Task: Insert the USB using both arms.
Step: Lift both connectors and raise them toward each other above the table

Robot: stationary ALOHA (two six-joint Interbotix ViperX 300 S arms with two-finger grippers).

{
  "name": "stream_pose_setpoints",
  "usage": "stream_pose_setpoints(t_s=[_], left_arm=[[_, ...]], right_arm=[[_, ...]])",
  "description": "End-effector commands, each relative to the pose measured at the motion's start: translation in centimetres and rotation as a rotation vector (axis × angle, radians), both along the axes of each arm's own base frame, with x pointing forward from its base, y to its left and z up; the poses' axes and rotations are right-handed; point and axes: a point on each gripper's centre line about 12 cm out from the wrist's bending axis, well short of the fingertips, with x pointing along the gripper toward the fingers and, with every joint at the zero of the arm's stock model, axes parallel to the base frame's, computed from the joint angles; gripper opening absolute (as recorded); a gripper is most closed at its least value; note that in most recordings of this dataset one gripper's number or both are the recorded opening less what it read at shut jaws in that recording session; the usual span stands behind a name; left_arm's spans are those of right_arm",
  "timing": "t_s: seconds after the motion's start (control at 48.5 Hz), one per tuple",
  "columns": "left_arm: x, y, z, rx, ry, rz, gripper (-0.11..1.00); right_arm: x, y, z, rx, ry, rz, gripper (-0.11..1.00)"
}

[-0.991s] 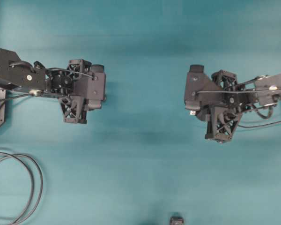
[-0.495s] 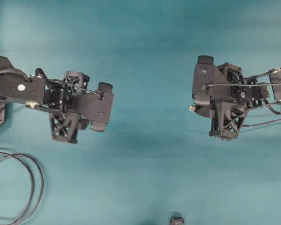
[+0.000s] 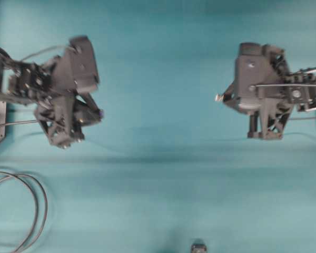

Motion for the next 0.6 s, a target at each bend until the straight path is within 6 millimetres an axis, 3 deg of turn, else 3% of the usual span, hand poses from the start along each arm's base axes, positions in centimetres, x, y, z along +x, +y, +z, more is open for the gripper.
stream_pose_setpoints(t_s=[0.0, 0.227, 0.578], left_arm=[[0.0, 0.6, 2.2, -0.051, -0.072, 0.054, 0.23], [0.1, 0.6, 2.2, -0.244, -0.106, 0.063, 0.23], [1.5, 1.8, -0.2, -0.625, -0.165, -0.007, 0.23]], right_arm=[[0.1, -0.7, 2.0, -0.072, -0.026, -0.005, 0.19], [0.2, -1.9, 2.3, -0.226, -0.029, 0.017, 0.19], [-0.3, -2.5, 1.7, -0.343, -0.023, -0.002, 0.19]])
